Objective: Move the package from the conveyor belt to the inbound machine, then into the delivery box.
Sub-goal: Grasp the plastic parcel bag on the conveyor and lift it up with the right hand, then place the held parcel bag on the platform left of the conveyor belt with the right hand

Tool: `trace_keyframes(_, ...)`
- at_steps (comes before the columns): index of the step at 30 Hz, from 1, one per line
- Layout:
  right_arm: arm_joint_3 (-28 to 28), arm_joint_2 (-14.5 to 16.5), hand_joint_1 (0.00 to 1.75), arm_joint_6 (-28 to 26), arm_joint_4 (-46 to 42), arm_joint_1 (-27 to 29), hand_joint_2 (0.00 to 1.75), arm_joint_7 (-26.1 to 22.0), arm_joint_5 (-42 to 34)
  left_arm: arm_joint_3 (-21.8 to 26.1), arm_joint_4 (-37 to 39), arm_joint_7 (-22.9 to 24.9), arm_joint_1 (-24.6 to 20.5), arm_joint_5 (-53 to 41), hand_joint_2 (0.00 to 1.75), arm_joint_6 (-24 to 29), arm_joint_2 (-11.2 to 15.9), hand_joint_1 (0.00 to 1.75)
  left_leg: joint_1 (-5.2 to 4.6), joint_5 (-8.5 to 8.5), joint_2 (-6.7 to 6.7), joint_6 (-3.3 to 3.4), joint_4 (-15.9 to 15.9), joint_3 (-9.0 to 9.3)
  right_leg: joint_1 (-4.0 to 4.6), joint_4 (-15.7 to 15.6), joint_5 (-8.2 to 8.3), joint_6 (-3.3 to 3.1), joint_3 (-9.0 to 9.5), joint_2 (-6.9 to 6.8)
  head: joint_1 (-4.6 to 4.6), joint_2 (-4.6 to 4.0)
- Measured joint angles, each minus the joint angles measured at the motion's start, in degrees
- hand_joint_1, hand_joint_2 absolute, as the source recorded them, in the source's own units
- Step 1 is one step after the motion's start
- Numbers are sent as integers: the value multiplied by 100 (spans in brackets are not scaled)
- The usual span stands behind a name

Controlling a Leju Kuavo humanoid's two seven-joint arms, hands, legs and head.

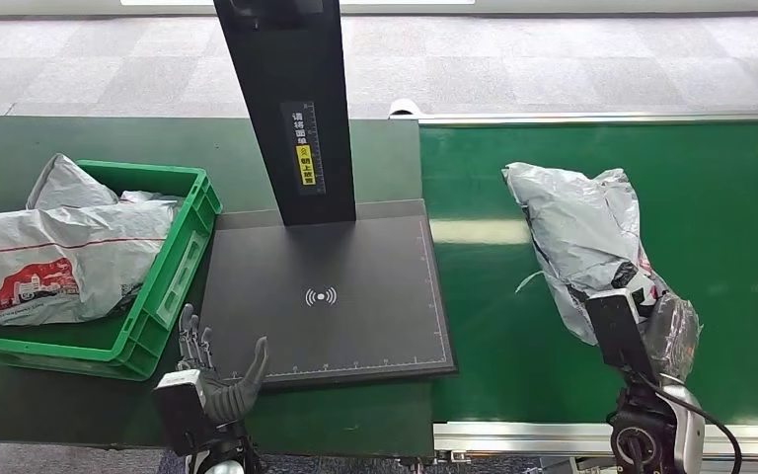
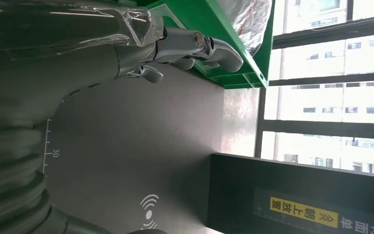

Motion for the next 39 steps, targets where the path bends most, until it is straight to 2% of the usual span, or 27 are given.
trace_keyframes(2,252,39,175,-120,-304,89,175,-126,59,33,-22,-2,-3,-151,175,0,-31,0,2,0,5,0,0,-1,2,0,1,-1,-4,4,-1,0)
trace_keyframes(4,571,82,175,-128,-536,105,175,-54,97,92,-19,-4,-16,-208,175,0,-74,0,5,-1,10,-1,-1,0,5,0,1,-2,-7,8,-2,0)
trace_keyframes(7,1104,155,175,310,-587,-16,175,214,49,200,43,-6,-72,-26,175,0,-132,0,10,0,11,-2,-3,-2,10,1,1,-4,-7,9,0,0)
trace_keyframes(11,2059,393,175,975,116,-408,175,272,193,214,274,-6,-272,275,175,-2,-159,0,13,6,12,-6,-4,3,13,1,5,-7,-6,10,0,0)
trace_keyframes(15,3052,646,175,1109,920,-774,175,178,533,125,580,-6,-485,531,175,-2,-157,0,14,12,7,-10,-3,-2,14,3,5,-8,-9,6,-1,0)
trace_keyframes(18,3543,756,175,1127,1302,-1008,175,204,620,118,720,-7,-595,537,175,-2,-157,0,14,12,8,-10,-3,-7,13,4,5,-7,-14,6,-1,0)
trace_keyframes(22,3815,803,175,1159,1602,-1290,175,225,573,182,768,-8,-630,522,175,-2,-166,0,12,11,8,-10,-2,-13,12,4,4,-7,-18,6,1,0)
trace_keyframes(31,3966,843,175,1193,1935,-1585,175,204,520,295,769,-8,-629,520,175,-2,-184,0,13,11,7,-10,-1,-11,13,3,5,-8,-19,6,-1,0)
trace_keyframes(32,3974,844,137,1193,1954,-1597,175,204,520,304,769,-8,-629,520,175,-2,-186,0,13,11,7,-10,-1,-11,13,3,5,-8,-19,6,-1,0)
trace_keyframes(35,3996,844,6,1191,2005,-1628,175,204,519,323,769,-8,-629,520,175,-2,-191,0,13,11,7,-10,-1,-12,13,3,5,-8,-19,6,1,0)
trace_keyframes(36,4002,845,0,1183,2022,-1638,175,207,518,326,769,-8,-629,519,175,-2,-192,0,13,11,7,-10,-1,-12,13,3,5,-7,-19,6,1,0)
trace_keyframes(39,4004,852,0,1068,2075,-1675,175,209,466,360,769,-8,-620,493,175,-2,-203,0,13,11,7,-10,-1,-12,12,3,5,-7,-19,6,1,0)
